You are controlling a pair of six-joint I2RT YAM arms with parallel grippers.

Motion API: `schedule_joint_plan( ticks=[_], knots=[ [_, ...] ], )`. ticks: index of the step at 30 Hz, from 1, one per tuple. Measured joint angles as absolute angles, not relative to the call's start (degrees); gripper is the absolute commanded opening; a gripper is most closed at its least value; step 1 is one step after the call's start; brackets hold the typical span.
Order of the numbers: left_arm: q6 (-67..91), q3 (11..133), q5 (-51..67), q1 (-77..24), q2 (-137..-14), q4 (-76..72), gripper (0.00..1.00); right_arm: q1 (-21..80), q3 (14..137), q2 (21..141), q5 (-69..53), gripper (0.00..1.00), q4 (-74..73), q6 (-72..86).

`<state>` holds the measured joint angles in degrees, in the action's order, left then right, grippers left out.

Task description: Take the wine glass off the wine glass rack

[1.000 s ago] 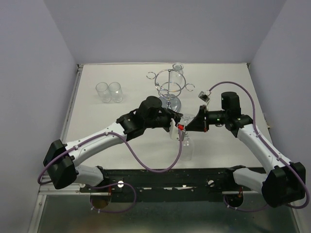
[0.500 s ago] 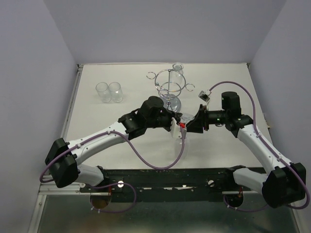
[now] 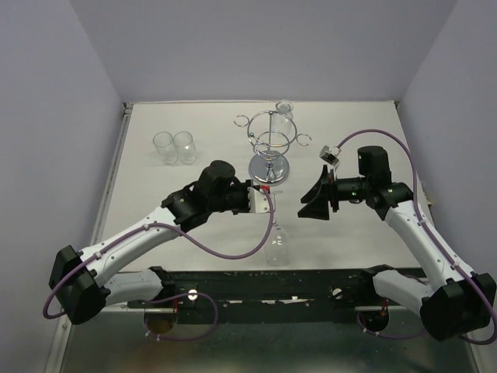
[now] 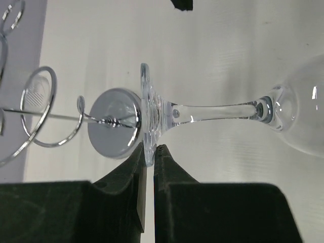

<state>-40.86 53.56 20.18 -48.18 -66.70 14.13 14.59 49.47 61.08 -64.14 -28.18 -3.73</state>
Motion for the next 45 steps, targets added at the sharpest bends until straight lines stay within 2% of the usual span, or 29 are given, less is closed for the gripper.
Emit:
schedule_joint_plan(
  ticks=[6, 14, 15, 16, 22, 34, 40, 45],
  knots=[
    [-33.4, 47.4, 21.1, -46.4, -61.2, 18.2, 0.00, 14.6, 49.7, 60.9, -62.2, 0.84, -31.5, -7.9],
    [-21.8, 43.9, 26.7, -41.8, -61.4, 21.1, 0.00, 14.6, 52.6, 58.2, -54.8, 0.84, -34.1, -18.0],
    [-20.5, 43.9, 27.8, -41.3, -62.0, 21.1, 0.00, 14.6, 52.6, 57.6, -54.0, 0.87, -34.2, -19.4],
    [-19.1, 43.8, 28.9, -40.5, -63.1, 21.0, 0.00, 14.6, 52.6, 56.8, -53.0, 1.00, -34.4, -21.0],
    [-12.8, 43.8, 37.1, -37.6, -71.9, 20.1, 0.00, 17.5, 52.1, 51.6, -47.4, 1.00, -37.0, -34.3],
    [-6.5, 46.1, 50.1, -32.1, -87.0, 17.4, 0.00, 31.0, 46.2, 44.2, -41.8, 1.00, -50.1, -60.1],
    [-3.4, 46.5, 53.1, -29.2, -90.8, 15.1, 0.00, 35.0, 44.9, 43.3, -40.7, 1.00, -51.1, -63.5],
    [-2.1, 48.4, 56.7, -28.0, -93.6, 15.1, 0.00, 41.6, 44.5, 45.6, -35.7, 1.00, -45.6, -61.6]
  ],
)
